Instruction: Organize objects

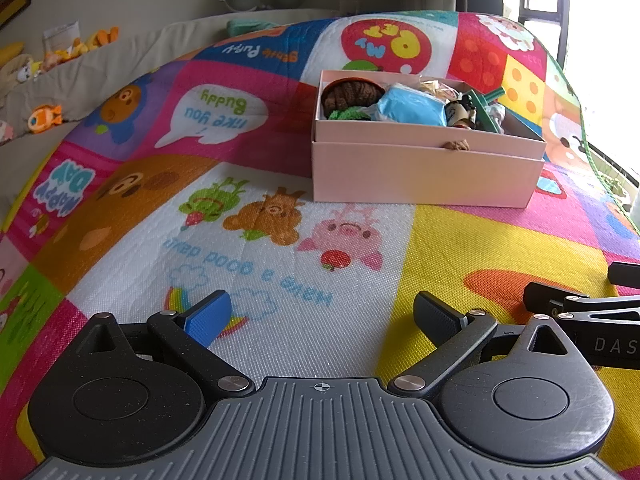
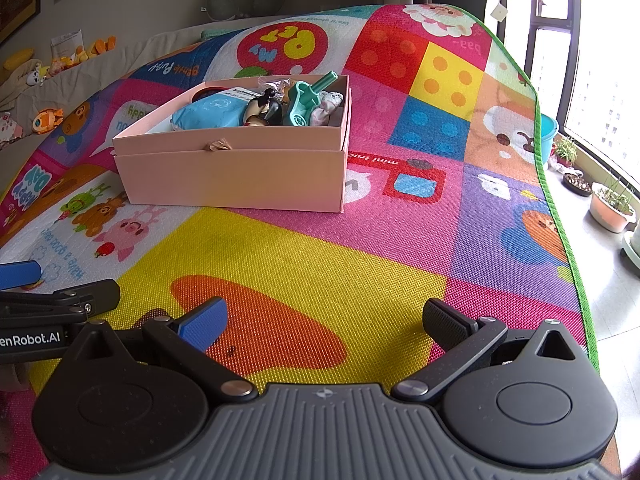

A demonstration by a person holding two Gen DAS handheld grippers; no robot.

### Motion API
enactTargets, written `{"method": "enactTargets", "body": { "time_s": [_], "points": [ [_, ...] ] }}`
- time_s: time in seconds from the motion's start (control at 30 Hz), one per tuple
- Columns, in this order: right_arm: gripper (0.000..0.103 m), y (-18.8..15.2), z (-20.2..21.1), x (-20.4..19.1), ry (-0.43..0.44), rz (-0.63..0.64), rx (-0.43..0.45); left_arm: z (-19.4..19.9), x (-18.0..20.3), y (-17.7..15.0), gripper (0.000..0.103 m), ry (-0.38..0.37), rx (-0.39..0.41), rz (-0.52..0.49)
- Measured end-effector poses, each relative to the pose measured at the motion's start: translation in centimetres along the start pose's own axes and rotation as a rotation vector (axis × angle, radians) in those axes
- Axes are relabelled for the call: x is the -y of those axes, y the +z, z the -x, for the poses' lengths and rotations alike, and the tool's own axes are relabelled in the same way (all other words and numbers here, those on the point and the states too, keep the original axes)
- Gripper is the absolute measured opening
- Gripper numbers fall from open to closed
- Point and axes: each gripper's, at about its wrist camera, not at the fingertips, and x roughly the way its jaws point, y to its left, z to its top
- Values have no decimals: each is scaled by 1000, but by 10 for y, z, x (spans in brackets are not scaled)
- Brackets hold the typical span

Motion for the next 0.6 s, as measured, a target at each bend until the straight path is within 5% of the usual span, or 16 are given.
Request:
{"method": "enactTargets", "body": {
  "time_s": [0.6],
  "points": [
    [103,1,0,0,-1,0,0,0,0,0,101,6,-1,-1]
  ]
}}
